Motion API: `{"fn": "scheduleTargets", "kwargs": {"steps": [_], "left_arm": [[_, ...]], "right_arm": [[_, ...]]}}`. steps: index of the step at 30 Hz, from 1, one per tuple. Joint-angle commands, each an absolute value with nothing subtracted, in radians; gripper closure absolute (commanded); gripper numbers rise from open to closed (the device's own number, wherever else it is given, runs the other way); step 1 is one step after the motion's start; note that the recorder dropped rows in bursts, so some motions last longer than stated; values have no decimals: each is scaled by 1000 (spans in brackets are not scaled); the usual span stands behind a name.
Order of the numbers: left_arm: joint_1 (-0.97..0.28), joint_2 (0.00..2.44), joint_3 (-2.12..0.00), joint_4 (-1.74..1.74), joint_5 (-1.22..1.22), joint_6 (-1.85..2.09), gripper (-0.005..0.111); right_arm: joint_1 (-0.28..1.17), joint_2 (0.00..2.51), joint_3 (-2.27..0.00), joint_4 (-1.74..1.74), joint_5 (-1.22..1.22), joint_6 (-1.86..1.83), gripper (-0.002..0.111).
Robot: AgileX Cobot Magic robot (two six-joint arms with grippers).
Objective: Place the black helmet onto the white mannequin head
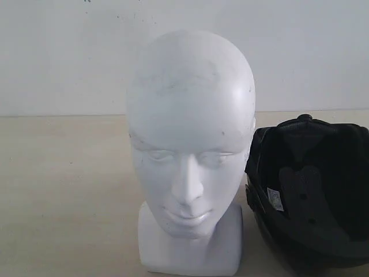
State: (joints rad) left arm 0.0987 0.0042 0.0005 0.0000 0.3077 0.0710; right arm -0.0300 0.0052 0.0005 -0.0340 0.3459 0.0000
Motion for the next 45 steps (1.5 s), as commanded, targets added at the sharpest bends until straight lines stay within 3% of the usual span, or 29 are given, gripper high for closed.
{"fn": "scheduleTargets", "kwargs": {"steps": [1,14,22,27,31,38,45], "left_arm": [[95,0,0,-10,308,76,102],[95,0,0,-10,308,77,102],[95,0,0,-10,308,77,102],[95,0,0,-10,308,77,102],[95,0,0,-10,308,77,102],[95,0,0,-10,308,77,102],[95,0,0,-10,308,77,102]], "right_arm": [[-26,0,0,-36,344,0,108],[-26,0,0,-36,276,0,108],[-26,0,-6,-32,-259,0,108],[-26,46,-199,-32,-9,-21,108],[-26,289,-444,-36,333,-10,108],[-26,442,-492,17,197,54,108],[-26,583,-492,19,357,54,108]]}}
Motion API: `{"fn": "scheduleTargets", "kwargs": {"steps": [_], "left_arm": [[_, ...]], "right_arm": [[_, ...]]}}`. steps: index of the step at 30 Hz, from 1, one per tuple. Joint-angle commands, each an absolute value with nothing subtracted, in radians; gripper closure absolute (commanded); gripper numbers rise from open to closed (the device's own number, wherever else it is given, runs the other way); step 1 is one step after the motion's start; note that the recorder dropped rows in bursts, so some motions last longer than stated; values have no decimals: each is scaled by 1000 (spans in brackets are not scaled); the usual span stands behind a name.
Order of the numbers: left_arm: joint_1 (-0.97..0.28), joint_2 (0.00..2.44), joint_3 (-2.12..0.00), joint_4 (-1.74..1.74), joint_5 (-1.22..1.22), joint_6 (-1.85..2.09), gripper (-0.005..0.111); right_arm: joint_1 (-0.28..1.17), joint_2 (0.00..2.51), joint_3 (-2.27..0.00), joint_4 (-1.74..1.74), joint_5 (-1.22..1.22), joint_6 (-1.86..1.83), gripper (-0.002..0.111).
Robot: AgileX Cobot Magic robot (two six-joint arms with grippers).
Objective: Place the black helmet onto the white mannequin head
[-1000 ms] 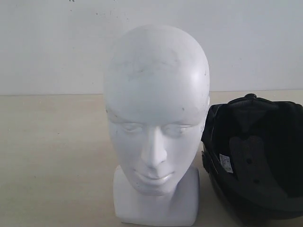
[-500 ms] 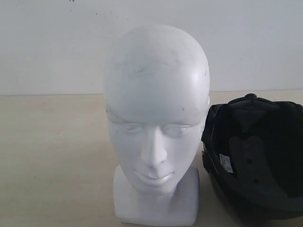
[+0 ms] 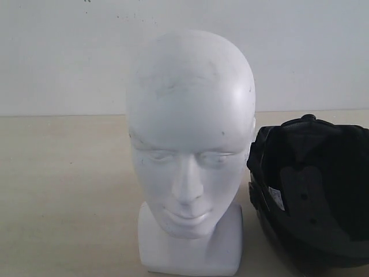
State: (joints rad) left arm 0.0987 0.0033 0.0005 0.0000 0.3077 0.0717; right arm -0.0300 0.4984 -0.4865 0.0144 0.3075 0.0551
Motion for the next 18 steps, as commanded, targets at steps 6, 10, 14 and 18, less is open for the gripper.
{"fn": "scheduleTargets", "kwargs": {"steps": [6,10,14,18], "left_arm": [[95,0,0,-10,308,77,102],[95,0,0,-10,308,77,102],[95,0,0,-10,308,77,102],[95,0,0,-10,308,77,102]], "right_arm": [[-26,764,-492,39,456,178,108],[-26,859,-492,39,466,223,108],[-26,921,-492,42,461,238,108],[-26,978,-492,42,432,240,108]]}}
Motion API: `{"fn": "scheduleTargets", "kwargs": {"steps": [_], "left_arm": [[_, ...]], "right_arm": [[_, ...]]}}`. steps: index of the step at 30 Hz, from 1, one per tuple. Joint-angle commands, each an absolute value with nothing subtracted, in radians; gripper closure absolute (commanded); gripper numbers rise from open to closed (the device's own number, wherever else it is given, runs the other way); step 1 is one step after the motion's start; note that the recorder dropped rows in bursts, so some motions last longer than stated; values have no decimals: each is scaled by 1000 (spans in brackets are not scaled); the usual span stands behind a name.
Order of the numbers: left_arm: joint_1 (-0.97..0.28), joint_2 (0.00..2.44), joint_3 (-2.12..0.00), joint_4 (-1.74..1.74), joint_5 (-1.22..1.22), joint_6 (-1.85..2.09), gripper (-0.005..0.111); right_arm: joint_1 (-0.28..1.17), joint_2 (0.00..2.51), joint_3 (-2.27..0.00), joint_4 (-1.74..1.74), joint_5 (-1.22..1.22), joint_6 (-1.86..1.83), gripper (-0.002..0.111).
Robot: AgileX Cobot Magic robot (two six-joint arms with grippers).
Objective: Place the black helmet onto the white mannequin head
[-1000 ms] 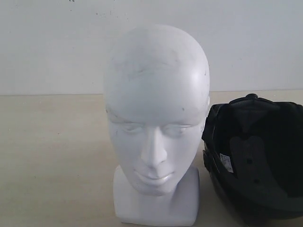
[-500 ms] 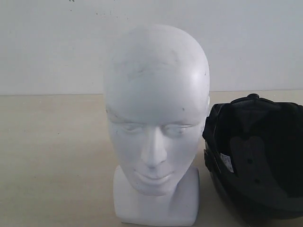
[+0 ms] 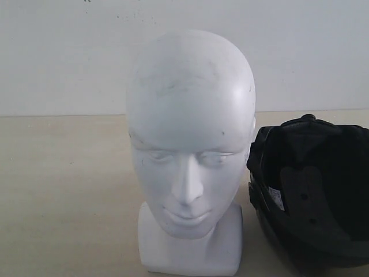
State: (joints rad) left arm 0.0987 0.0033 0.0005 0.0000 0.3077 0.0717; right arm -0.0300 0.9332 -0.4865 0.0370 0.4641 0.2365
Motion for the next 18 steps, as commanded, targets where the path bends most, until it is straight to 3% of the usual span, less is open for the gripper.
{"fn": "scheduleTargets", "kwargs": {"steps": [1,18], "left_arm": [[95,0,0,-10,308,77,102],[95,0,0,-10,308,77,102]], "right_arm": [[-26,992,-492,42,419,240,108],[-26,1151,-493,34,237,256,108]]}}
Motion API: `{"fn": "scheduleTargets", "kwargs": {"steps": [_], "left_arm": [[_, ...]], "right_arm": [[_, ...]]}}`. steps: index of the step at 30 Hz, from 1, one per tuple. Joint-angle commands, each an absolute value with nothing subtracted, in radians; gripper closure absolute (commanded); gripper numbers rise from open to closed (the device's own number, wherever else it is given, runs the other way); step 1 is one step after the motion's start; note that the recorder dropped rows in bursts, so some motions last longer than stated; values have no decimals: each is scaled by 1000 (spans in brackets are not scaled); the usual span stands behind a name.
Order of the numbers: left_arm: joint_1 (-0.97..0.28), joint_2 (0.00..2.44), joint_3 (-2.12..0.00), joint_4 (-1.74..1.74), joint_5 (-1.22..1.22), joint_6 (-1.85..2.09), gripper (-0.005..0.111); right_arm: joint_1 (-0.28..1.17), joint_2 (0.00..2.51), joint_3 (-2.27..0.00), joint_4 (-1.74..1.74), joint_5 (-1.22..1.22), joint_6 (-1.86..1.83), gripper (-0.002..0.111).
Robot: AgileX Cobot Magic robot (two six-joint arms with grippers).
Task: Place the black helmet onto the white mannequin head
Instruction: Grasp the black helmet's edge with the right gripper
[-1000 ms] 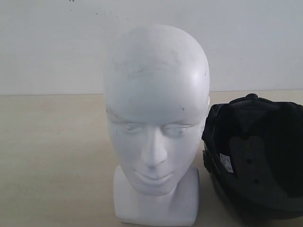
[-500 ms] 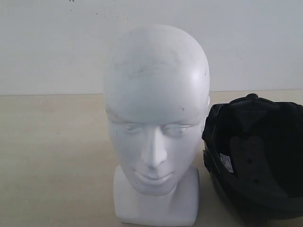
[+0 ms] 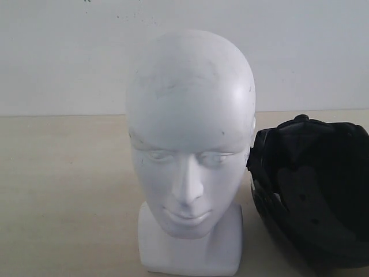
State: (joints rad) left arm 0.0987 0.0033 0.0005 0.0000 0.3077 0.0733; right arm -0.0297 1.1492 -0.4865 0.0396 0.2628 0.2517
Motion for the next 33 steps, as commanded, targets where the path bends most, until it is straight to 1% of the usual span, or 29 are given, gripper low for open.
{"fn": "scheduleTargets", "kwargs": {"steps": [1,12,16,19,25,29,33], "left_arm": [[95,0,0,-10,308,77,102],[95,0,0,-10,308,77,102],[95,0,0,-10,308,77,102],[95,0,0,-10,308,77,102],[95,0,0,-10,308,77,102],[95,0,0,-10,308,77,102],[95,0,0,-10,308,77,102]], "right_arm": [[-26,1151,-494,24,235,256,108],[-26,1151,-644,-23,362,240,108],[-24,1149,-653,0,409,115,108],[11,1149,-653,40,455,0,108],[66,1149,-653,41,449,76,108],[168,1149,-653,65,524,-37,108],[329,1149,-653,100,488,-35,108]]}}
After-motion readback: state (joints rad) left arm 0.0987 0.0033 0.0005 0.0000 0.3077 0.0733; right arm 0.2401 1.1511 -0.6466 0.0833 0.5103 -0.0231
